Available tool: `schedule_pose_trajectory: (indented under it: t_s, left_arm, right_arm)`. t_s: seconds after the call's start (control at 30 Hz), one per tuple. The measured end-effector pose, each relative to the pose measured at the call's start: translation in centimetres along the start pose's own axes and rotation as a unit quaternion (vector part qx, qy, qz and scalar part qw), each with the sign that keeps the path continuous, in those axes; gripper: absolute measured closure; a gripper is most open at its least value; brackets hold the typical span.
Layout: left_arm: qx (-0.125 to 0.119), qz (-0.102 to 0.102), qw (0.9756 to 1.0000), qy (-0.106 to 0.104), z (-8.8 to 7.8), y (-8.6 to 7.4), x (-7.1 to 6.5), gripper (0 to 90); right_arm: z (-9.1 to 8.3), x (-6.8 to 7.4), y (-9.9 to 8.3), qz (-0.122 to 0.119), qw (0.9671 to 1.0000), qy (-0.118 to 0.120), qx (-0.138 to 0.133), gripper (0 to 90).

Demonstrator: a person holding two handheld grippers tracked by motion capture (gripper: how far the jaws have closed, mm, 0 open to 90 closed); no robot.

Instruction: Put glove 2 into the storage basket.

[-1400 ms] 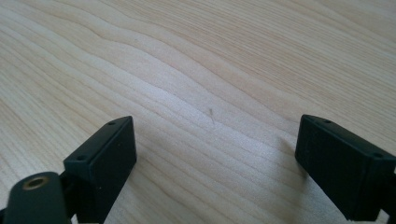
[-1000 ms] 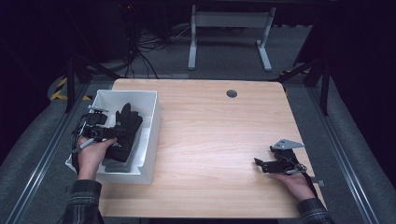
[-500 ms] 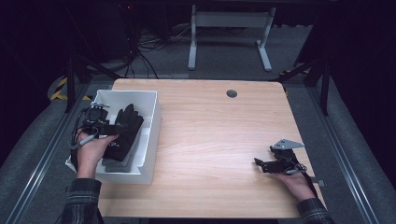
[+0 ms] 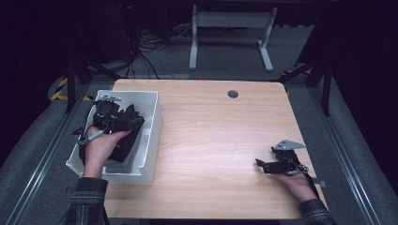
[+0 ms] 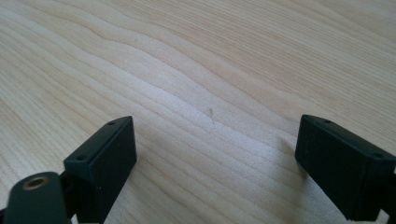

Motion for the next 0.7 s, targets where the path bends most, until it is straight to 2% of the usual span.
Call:
schedule_pose_trajectory:
  t_s: [0.07, 0.1, 0.13, 0.2, 0.4, 0.7]
  left_arm:
    - [-0.006, 0.008, 0.9999, -0.009, 0.0, 0.6, -0.8, 19.2]
    - [-0.006, 0.008, 0.9999, -0.009, 0.0, 0.6, -0.8, 18.9]
    - [-0.012, 0.016, 0.9995, -0.022, 0.0, 1.2, -1.9, 18.7]
    - [-0.012, 0.02, 0.9994, -0.026, 0.0, 1.3, -2.2, 18.1]
    - [-0.023, 0.041, 0.9976, -0.05, 0.4, 2.6, -5.0, 17.9]
    - [-0.025, 0.065, 0.995, -0.072, 1.6, 3.7, -8.2, 17.8]
  right_arm:
    - [0.0, 0.0, 0.0, 0.0, 1.0, 0.0, 0.0, 12.8]
    - [0.0, 0.0, 0.0, 0.0, 1.0, 0.0, 0.0, 12.8]
    - [0.0, 0.0, 0.0, 0.0, 1.0, 0.0, 0.0, 12.9]
    - [0.0, 0.0, 0.0, 0.0, 1.0, 0.0, 0.0, 12.9]
    - [0.0, 0.0, 0.0, -0.001, 1.0, 0.001, 0.0, 13.1]
    - [0.0, 0.1, 0.0, -0.002, 1.0, 0.004, 0.0, 13.1]
Point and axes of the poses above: each handheld gripper's, and its own axes: z roughly forward along the jaws, y roughly out of its top, x roughly to its left, the point moved 9 cm from there along z, roughly forward along the jaws, and after that the axes turned 4 degrees about z, right-handed, at the moved point
